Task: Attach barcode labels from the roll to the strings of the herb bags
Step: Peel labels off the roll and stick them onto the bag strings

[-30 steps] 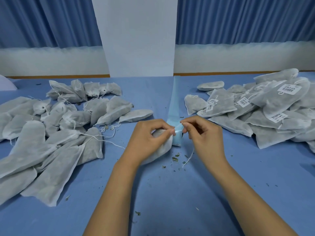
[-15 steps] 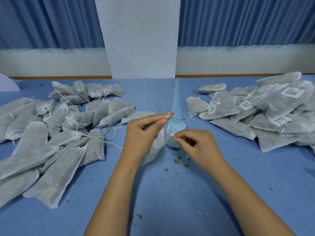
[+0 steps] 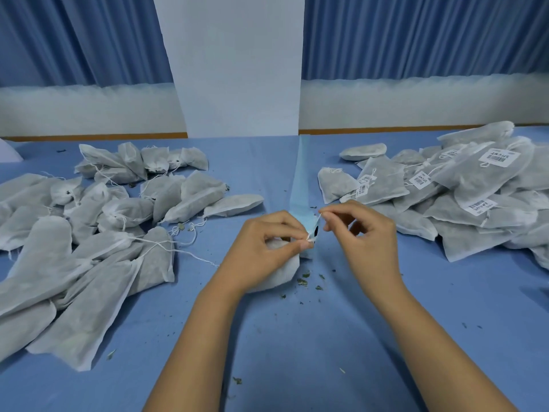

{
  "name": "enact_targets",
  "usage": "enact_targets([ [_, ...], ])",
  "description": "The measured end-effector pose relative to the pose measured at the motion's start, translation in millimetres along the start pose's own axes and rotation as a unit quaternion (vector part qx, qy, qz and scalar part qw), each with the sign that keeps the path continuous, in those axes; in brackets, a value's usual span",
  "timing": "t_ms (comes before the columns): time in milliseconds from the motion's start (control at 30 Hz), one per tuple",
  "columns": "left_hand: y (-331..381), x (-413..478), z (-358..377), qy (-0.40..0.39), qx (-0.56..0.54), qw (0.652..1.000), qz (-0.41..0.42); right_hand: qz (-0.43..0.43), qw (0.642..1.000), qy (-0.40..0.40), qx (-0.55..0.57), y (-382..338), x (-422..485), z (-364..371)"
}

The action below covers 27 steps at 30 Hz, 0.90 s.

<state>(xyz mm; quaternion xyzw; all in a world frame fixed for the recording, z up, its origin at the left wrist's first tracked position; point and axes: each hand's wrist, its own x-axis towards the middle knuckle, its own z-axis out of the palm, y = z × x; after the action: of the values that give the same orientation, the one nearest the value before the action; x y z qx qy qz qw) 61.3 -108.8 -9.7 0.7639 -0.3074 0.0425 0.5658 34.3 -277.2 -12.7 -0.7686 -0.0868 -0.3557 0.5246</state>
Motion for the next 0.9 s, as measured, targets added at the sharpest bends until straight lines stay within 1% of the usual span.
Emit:
enact_targets([
  [67, 3, -2, 2, 0.062, -0.056, 0.996, -0.021, 0.078, 0.996, -0.012, 0.040, 0, 1, 1],
  [100, 4, -2, 4, 0.092, -0.067, 0.993, -0.024, 0.091, 0.995, -0.034, 0.036, 0, 0, 2],
  [200, 5, -1, 5, 0.161, -0.061, 0.985, -0.028, 0.087, 0.991, -0.102, 0.007, -3, -4, 10],
  [267, 5, 0, 3, 0.191, -0.059, 0.979, -0.031, 0.085, 0.988, -0.132, 0.010, -5, -7, 13],
  [367, 7, 1, 3, 0.189, -0.062, 0.979, -0.031, 0.087, 0.981, -0.176, 0.010, -6, -8, 13],
  [400, 8, 0, 3, 0.182, -0.062, 0.981, -0.028, 0.077, 0.982, -0.170, -0.004, -6, -8, 12],
  [433, 8, 0, 3, 0.177, -0.056, 0.982, -0.025, 0.057, 0.987, -0.147, -0.024, -6, -8, 11],
  [500, 7, 0, 3, 0.171, -0.035, 0.984, -0.027, -0.008, 0.996, -0.073, -0.051, -8, -7, 9],
  [567, 6, 0, 4, 0.160, -0.030, 0.986, -0.039, -0.095, 0.993, -0.026, -0.065, -9, -6, 8],
  [633, 6, 0, 6, 0.141, -0.034, 0.989, -0.044, -0.149, 0.984, -0.011, -0.093, -6, -8, 10],
  [700, 7, -1, 8, 0.126, -0.041, 0.990, -0.038, -0.151, 0.981, -0.004, -0.122, -3, -9, 13],
  [767, 8, -1, 7, 0.119, -0.052, 0.991, -0.033, -0.134, 0.983, 0.002, -0.129, -2, -10, 15],
  [833, 7, 0, 6, 0.114, -0.062, 0.991, -0.028, -0.113, 0.987, 0.001, -0.114, -3, -11, 15],
  [900, 7, 0, 5, 0.101, -0.063, 0.993, -0.021, -0.072, 0.994, -0.013, -0.080, -5, -12, 15],
])
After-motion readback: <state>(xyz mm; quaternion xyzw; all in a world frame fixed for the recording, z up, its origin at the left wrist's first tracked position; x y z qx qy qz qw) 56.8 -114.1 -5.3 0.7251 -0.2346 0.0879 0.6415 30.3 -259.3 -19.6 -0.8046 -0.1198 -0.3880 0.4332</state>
